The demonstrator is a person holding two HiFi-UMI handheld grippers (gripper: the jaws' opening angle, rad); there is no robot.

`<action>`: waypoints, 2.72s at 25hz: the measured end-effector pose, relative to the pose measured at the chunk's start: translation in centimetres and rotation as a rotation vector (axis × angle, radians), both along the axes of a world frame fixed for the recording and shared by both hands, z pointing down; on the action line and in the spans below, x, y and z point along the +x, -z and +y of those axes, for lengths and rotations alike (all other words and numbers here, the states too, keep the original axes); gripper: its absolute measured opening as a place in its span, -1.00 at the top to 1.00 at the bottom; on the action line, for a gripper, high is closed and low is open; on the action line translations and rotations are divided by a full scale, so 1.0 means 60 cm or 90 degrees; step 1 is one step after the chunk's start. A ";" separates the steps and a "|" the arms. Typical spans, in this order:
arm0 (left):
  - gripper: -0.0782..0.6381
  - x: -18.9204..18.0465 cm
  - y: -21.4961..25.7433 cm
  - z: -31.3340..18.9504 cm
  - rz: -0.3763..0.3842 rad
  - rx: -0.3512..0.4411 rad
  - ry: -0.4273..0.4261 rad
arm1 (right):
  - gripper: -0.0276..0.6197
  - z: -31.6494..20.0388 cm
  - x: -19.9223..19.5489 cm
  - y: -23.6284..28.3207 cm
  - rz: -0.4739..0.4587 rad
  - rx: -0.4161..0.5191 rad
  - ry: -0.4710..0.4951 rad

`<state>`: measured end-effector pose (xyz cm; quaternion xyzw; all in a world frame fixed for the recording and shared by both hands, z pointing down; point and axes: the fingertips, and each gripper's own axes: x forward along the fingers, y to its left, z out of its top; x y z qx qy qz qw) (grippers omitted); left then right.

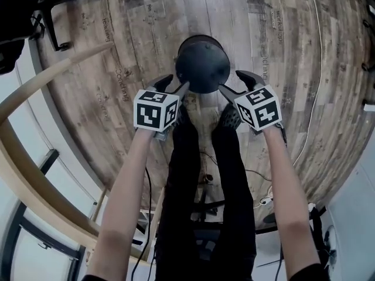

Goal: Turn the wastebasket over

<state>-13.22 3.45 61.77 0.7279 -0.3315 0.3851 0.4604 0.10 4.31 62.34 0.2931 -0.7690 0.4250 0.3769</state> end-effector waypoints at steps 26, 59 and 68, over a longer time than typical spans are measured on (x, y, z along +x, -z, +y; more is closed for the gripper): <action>-0.11 0.006 -0.150 -0.026 0.018 -0.081 0.020 | -0.04 -0.026 -0.016 -0.139 0.029 -0.041 0.085; -0.01 0.034 -0.121 -0.054 0.021 -0.077 0.010 | -0.03 -0.049 0.017 -0.124 0.047 -0.051 0.055; 0.05 0.039 -0.103 -0.094 0.017 -0.032 -0.008 | 0.09 -0.095 0.032 -0.103 0.061 0.010 0.033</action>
